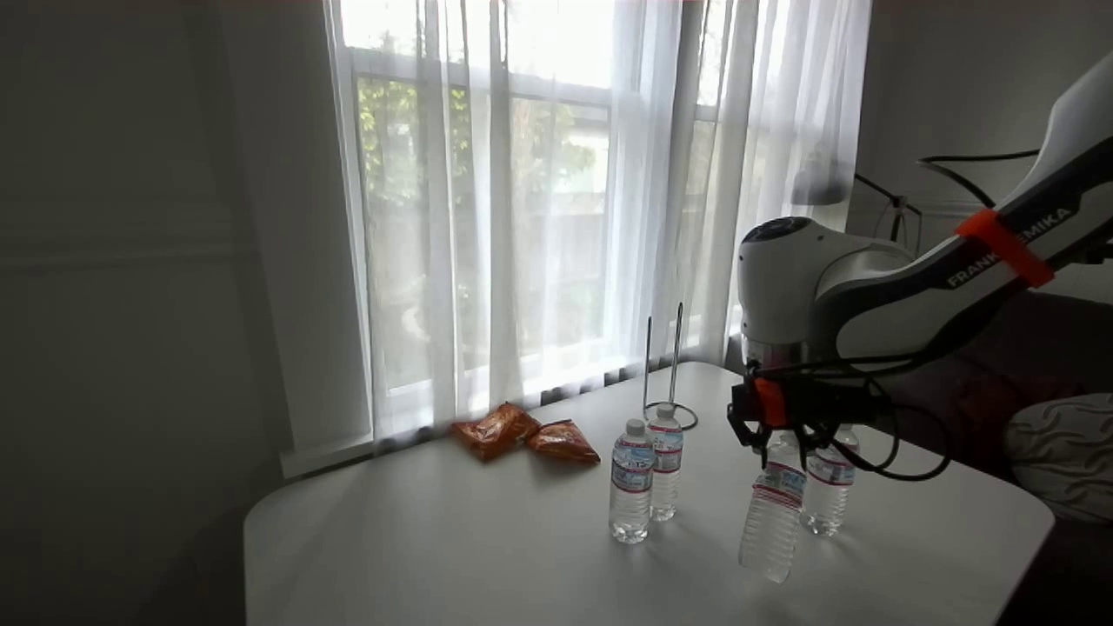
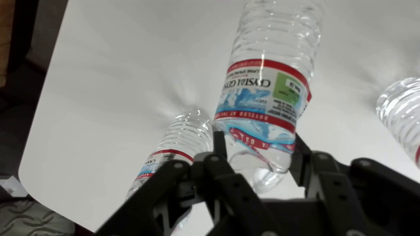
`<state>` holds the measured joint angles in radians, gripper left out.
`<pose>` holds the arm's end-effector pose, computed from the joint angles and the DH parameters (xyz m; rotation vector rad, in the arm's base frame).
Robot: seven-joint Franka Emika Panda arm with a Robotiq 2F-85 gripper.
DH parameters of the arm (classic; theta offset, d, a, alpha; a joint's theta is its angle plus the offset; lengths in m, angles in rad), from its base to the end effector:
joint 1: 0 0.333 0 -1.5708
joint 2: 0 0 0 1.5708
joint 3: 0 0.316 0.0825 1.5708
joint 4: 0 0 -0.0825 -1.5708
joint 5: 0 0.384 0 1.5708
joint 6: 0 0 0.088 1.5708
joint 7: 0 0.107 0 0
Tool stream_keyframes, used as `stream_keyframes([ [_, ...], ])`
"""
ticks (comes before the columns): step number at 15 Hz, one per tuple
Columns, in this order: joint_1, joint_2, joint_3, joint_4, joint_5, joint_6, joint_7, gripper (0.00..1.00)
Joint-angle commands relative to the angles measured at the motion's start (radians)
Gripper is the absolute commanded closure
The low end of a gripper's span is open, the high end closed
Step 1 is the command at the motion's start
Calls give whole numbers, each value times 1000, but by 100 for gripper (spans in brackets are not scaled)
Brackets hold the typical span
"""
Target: Position the two bottles upright
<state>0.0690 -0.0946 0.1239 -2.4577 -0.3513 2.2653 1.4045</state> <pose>0.4522 0.0789 0.3257 2.5434 -1.3453 0.1800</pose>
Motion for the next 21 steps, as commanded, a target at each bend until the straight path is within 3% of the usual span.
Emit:
stream_keyframes([
  [1, -2, 4, 2, 0, 2, -1, -2, 53],
  [4, -2, 19, -4, 0, 2, -1, -3, 53],
  [5, -2, 20, -4, 0, 2, -1, -3, 78],
  [15, 42, -18, 84, -22, -435, -52, 431, 78],
  [21, 95, 12, 126, -4, -598, -235, 590, 78],
])
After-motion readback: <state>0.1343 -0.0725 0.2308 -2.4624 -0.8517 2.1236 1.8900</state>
